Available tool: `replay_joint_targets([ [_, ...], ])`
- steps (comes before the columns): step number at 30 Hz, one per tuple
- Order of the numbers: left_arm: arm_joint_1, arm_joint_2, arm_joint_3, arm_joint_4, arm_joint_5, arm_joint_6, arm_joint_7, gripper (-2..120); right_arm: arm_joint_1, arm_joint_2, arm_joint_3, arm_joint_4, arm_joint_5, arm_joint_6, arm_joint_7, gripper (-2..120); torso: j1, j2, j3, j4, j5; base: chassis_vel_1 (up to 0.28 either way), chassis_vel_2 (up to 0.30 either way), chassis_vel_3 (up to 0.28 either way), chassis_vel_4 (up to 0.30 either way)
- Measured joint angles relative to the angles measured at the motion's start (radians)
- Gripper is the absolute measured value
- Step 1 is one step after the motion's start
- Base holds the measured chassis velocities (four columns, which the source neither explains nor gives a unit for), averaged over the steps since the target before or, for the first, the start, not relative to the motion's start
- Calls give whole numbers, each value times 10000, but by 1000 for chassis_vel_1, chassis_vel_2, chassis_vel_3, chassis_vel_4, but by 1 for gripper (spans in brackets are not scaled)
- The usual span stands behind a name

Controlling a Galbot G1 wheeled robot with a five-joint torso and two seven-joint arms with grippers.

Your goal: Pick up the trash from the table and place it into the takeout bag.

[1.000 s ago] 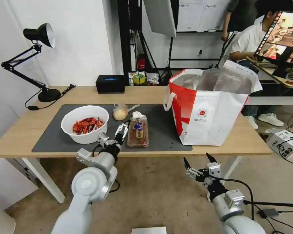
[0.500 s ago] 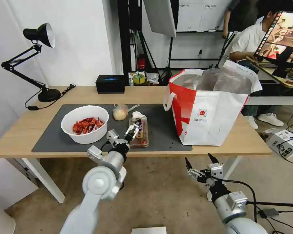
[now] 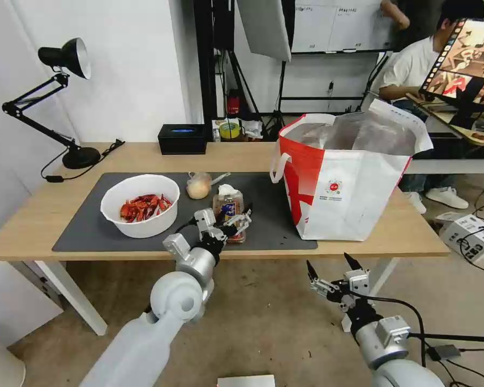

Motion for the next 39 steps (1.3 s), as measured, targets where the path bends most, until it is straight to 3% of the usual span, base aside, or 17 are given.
replay_joint_targets([
  [3, -275, 803, 12, 199, 764, -91, 908, 89, 197, -69, -76, 87, 944, -4, -38, 100, 0, 0, 0, 1, -2, 0, 0, 0, 0],
  [7, -347, 1398, 29, 221, 936, -151, 1366, 81, 401, -103, -109, 132, 1559, -24, -48, 100, 0, 0, 0, 2, 3, 0, 0, 0, 0],
  [9, -291, 1814, -9, 270, 1175, -301, 1985, 72, 586, -222, -116, 227, 2287, -86, -58, 100, 0, 0, 0, 2, 0, 0, 0, 0, 0],
  [14, -235, 2052, -41, 334, 1458, -503, 2523, 59, 779, -385, -118, 287, 3143, -168, -60, 100, 0, 0, 0, 2, 0, 0, 0, 0, 0],
  [16, -222, 2145, -30, 373, 1611, -605, 2751, 51, 908, -467, -118, 303, 3641, -210, -51, 100, 0, 0, 0, 1, 0, 0, 0, 0, 0],
  [17, -228, 2236, 17, 465, 1830, -760, 3049, 41, 1109, -584, -119, 304, 4326, -267, -22, 100, 0, -1, 0, 2, 0, 0, 0, 0, 0],
  [19, -259, 2317, 61, 525, 1950, -805, 3255, 37, 1301, -685, -131, 295, 4841, -324, -6, 100, 0, 0, 0, 1, 0, 0, 0, 0, 0],
  [21, -327, 2397, 106, 638, 2028, -835, 3477, 26, 1517, -798, -160, 223, 5394, -372, 9, 100, 0, 0, 0, 1, 1, 0, 0, 0, 0],
  [30, -703, 2622, 442, 1037, 2274, -1029, 3769, 0, 2070, -996, -331, -83, 6282, -540, 59, 100, 0, 0, 0, 0, 1, 0, 0, 0, 0],
  [39, -1048, 2660, 798, 1565, 2719, -1168, 3901, 0, 2963, -1227, -1017, -629, 7133, -884, 205, 100, 0, 0, 0, 0, 2, 0, 0, 0, 0],
])
